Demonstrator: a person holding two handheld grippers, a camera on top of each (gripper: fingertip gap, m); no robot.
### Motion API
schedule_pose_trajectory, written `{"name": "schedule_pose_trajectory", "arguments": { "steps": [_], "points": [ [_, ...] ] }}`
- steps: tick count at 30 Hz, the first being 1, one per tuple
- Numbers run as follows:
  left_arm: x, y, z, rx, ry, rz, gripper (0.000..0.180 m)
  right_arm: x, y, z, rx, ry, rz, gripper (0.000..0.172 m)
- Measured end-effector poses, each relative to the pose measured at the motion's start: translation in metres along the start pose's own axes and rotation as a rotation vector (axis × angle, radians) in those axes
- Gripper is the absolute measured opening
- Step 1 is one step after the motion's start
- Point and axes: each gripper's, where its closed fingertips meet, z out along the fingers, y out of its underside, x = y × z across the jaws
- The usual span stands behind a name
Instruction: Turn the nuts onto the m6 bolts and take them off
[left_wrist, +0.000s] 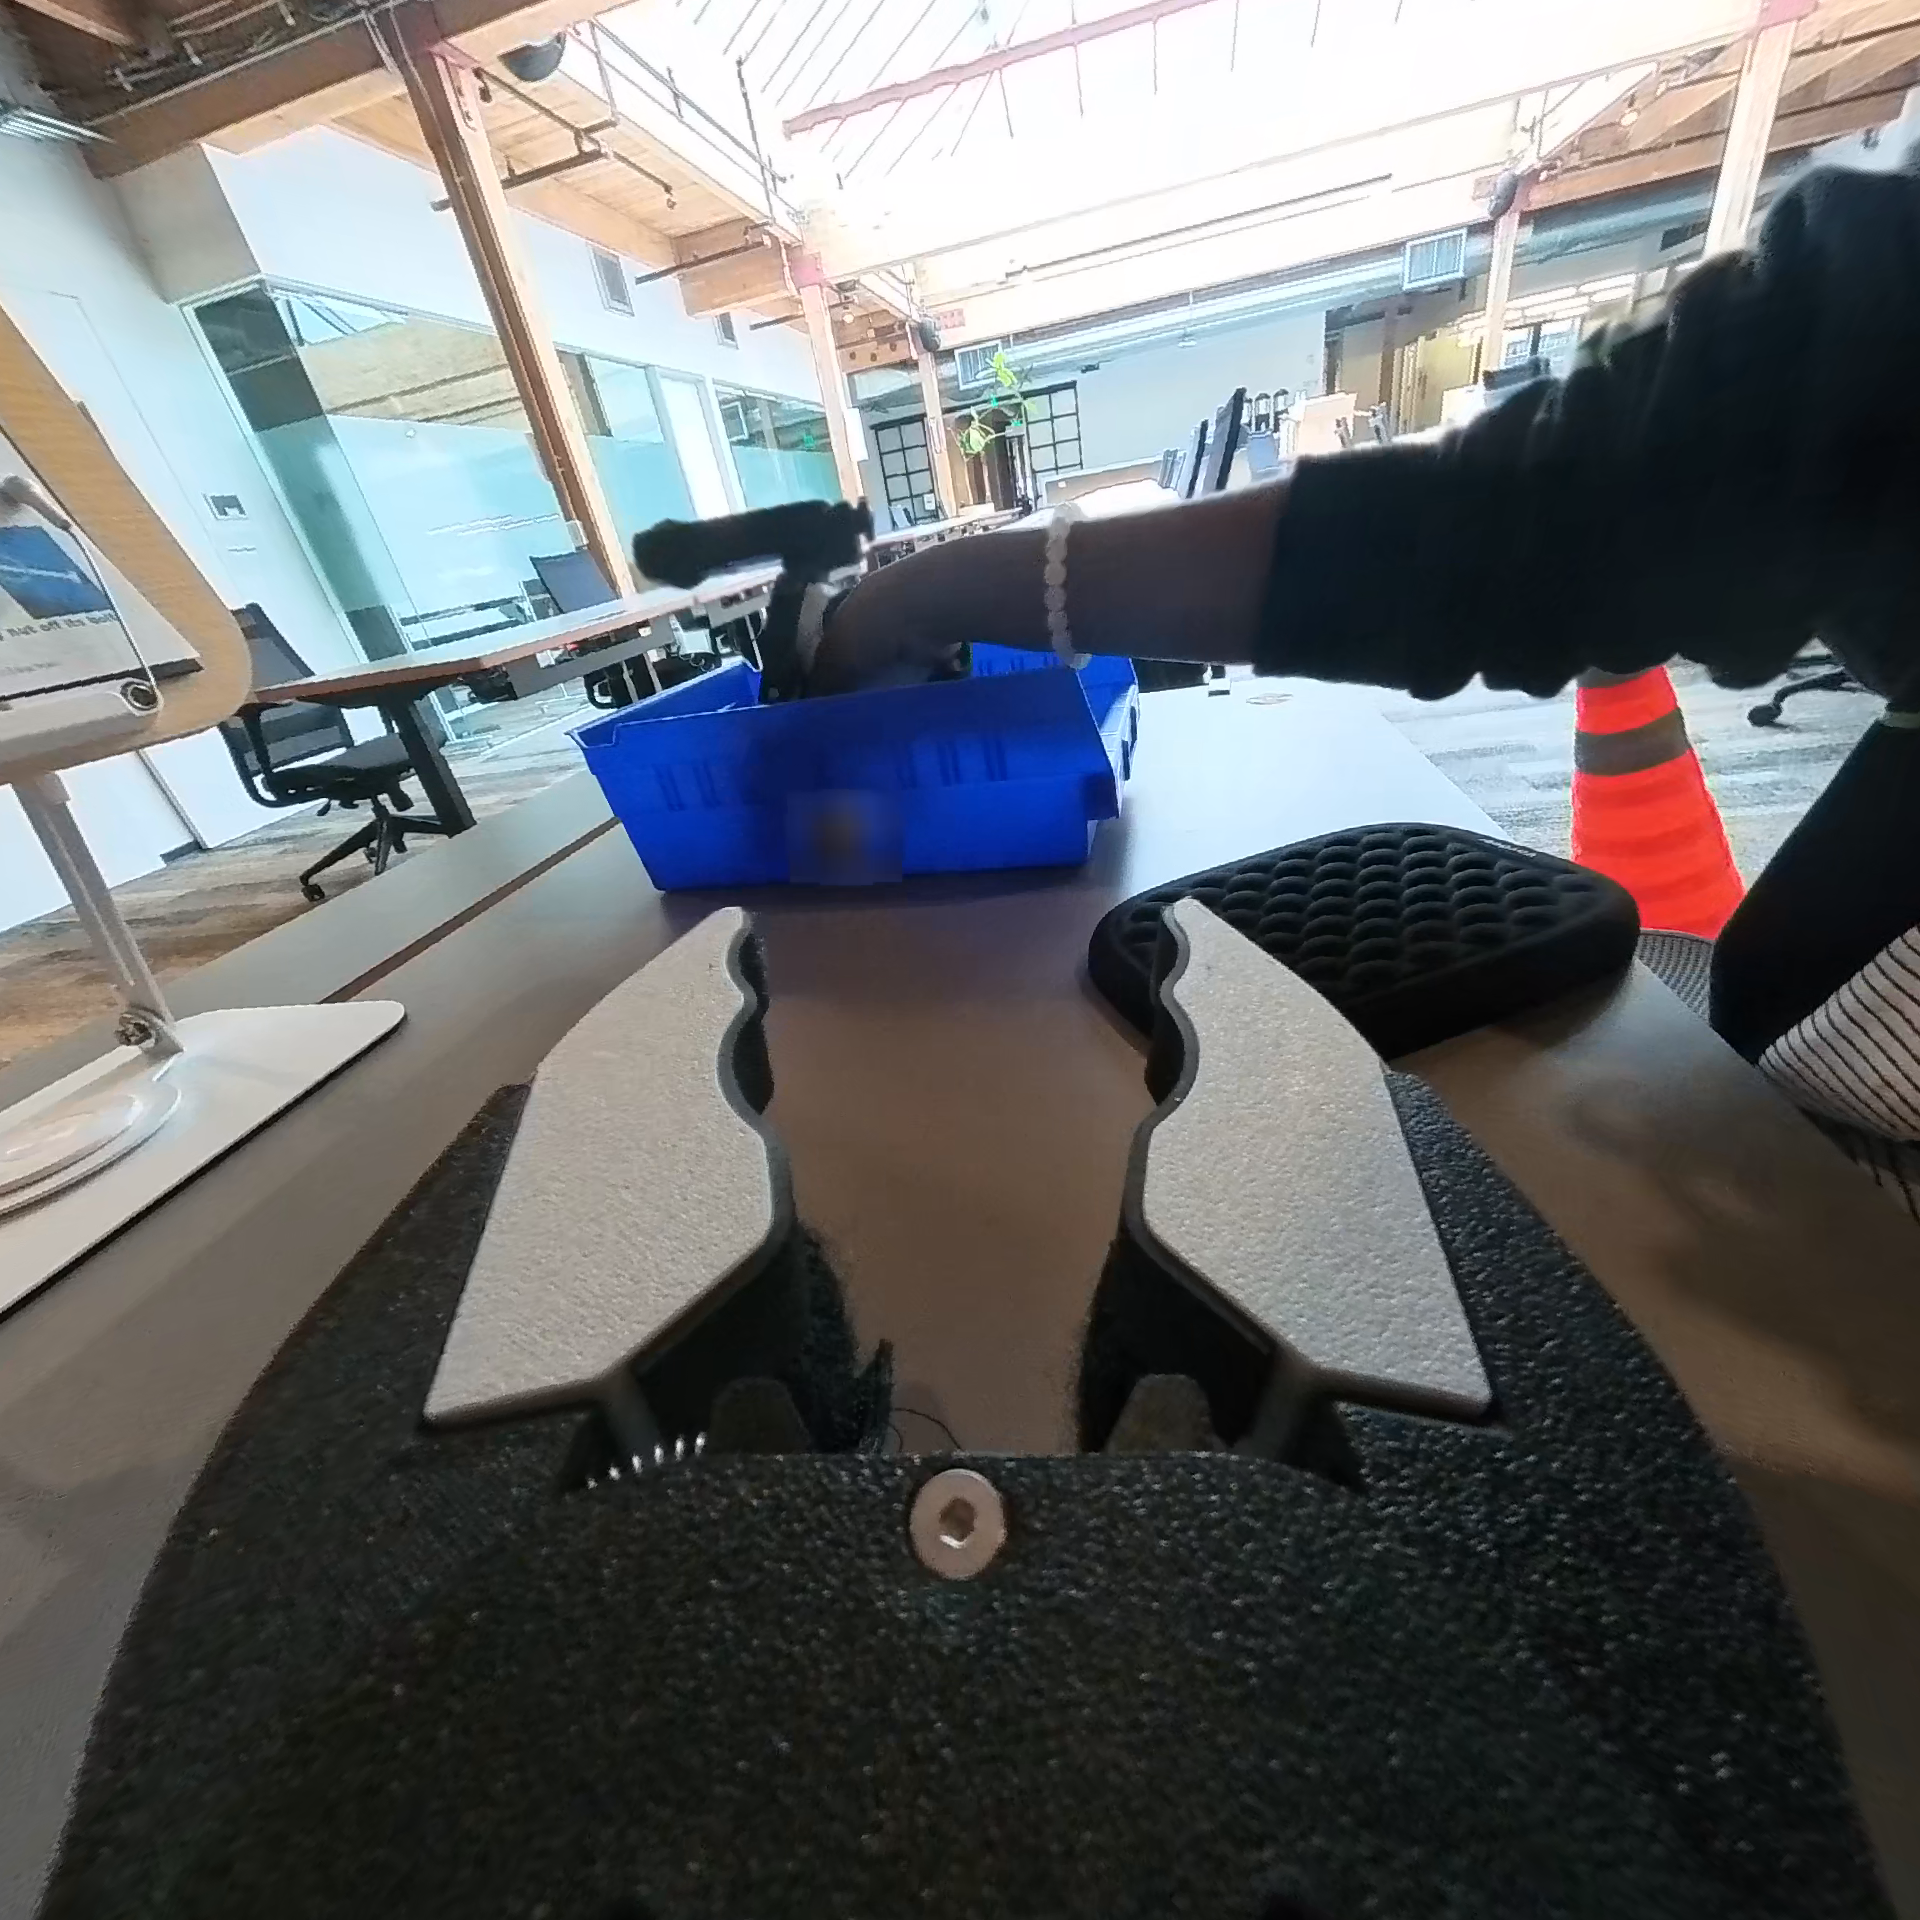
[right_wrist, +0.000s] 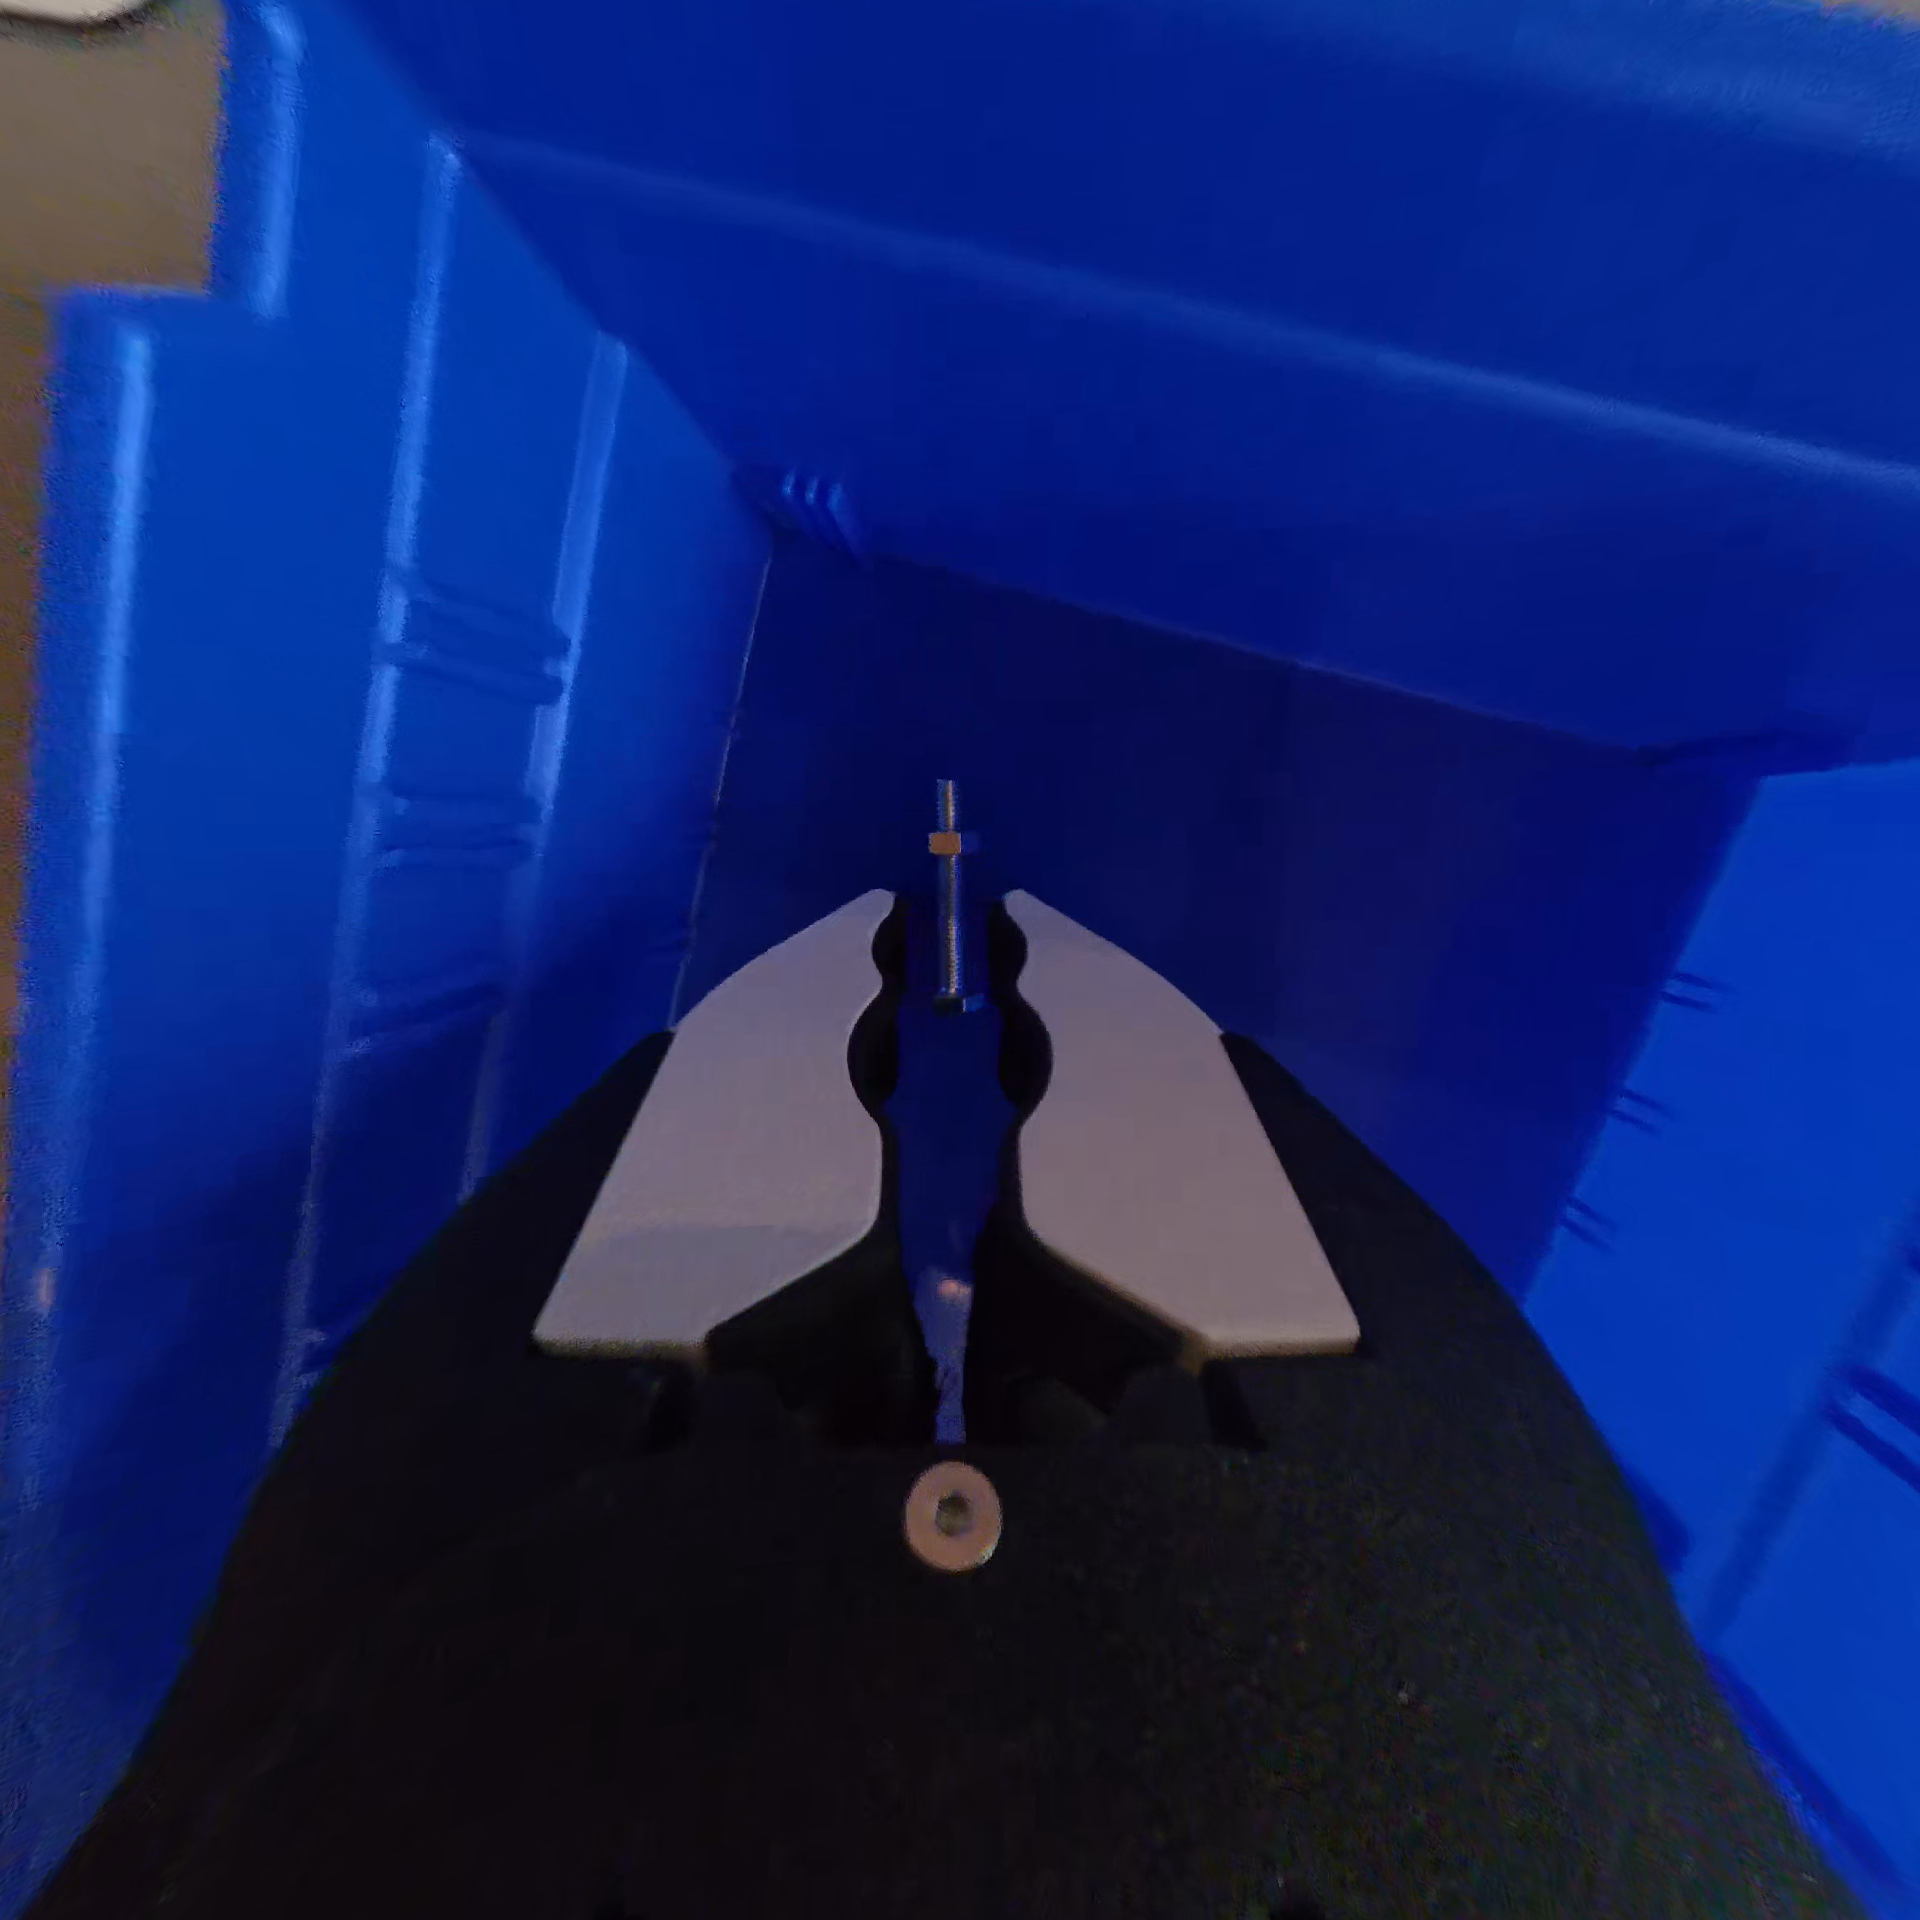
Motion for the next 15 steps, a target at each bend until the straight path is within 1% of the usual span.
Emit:
{"name": "schedule_pose_trajectory", "arguments": {
  "steps": [4, 7, 8, 11, 15],
  "points": [
    [-0.003, -0.001, -0.001, 0.007, -0.018, -0.006, 0.071, -0.005, -0.015, -0.027, 0.182, 0.019, -0.007, 0.026],
    [-0.005, -0.002, -0.001, 0.013, -0.023, -0.012, 0.071, -0.021, -0.025, -0.058, 0.354, 0.021, -0.045, 0.034],
    [-0.005, -0.002, -0.001, 0.013, -0.024, -0.011, 0.072, -0.029, -0.027, -0.070, 0.413, 0.015, -0.055, 0.039],
    [-0.006, -0.003, -0.002, 0.017, -0.028, -0.012, 0.071, -0.067, -0.033, -0.110, 0.595, -0.047, -0.100, 0.053],
    [-0.009, -0.005, -0.004, 0.025, -0.043, -0.009, 0.071, -0.128, -0.030, -0.157, 0.812, -0.081, -0.237, 0.068]
  ]
}}
